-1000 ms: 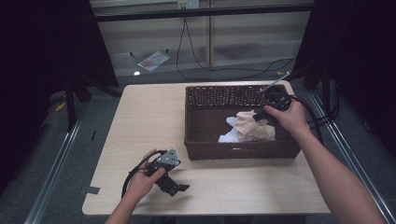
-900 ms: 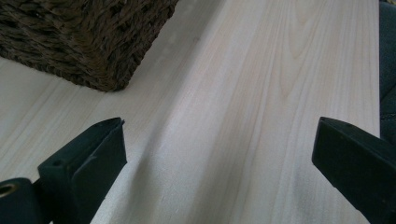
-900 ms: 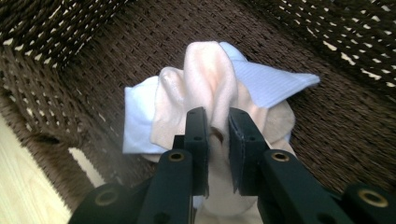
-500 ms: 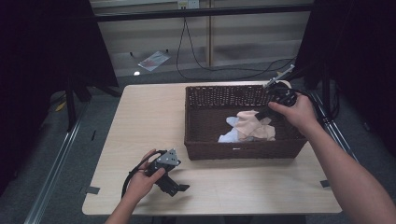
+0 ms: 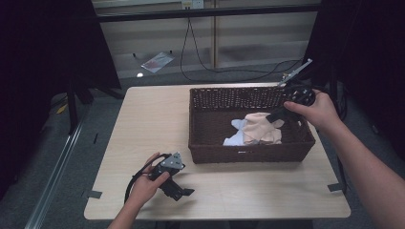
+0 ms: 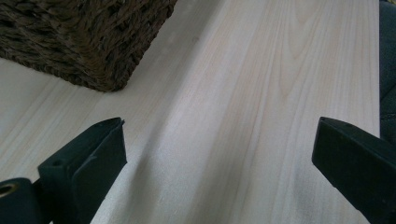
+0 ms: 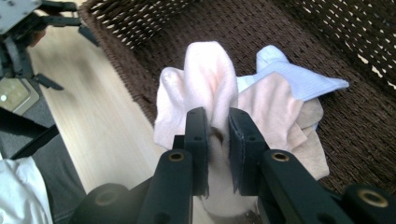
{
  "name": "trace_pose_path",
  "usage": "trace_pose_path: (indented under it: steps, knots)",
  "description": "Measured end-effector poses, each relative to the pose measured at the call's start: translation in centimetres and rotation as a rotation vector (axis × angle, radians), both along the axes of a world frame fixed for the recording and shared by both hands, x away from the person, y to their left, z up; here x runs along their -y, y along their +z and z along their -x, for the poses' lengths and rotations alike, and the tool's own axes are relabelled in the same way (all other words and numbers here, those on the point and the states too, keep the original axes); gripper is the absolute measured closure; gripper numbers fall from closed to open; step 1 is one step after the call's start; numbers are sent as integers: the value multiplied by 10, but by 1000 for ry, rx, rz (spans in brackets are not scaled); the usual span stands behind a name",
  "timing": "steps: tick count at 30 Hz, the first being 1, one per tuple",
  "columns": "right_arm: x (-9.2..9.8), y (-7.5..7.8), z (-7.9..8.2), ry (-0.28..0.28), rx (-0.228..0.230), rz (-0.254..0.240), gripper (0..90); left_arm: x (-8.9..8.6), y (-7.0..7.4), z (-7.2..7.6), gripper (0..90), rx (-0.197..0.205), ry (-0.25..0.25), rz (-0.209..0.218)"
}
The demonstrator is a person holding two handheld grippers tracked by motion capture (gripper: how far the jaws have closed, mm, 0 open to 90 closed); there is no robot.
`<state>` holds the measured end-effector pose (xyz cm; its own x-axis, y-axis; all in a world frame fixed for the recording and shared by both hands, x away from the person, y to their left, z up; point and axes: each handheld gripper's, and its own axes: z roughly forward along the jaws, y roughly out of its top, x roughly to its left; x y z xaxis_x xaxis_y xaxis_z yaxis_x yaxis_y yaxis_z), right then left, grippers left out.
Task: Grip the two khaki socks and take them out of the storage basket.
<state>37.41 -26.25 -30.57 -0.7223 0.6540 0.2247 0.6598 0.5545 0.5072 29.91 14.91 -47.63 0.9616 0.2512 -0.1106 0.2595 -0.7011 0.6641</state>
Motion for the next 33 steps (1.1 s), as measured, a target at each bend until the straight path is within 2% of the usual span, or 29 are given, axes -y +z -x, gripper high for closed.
trace_pose_path:
  steps: [13,22,24,25,26,33]
  knots:
    - [-11,15,29,120,12,-23,798,0,0,0,27,-3,-1,-9]
    - [-11,19,41,170,6,-44,798,1,-1,0,27,-6,3,-2]
    - [-12,19,43,181,9,-46,797,1,-1,1,27,-8,5,-5]
    - [-12,19,45,186,7,-45,797,1,0,0,27,0,0,-19]
    - [-12,18,46,196,5,-46,797,1,0,0,27,-7,-3,-5]
    - [-14,10,52,225,-10,-29,797,1,0,0,27,-5,-2,-5]
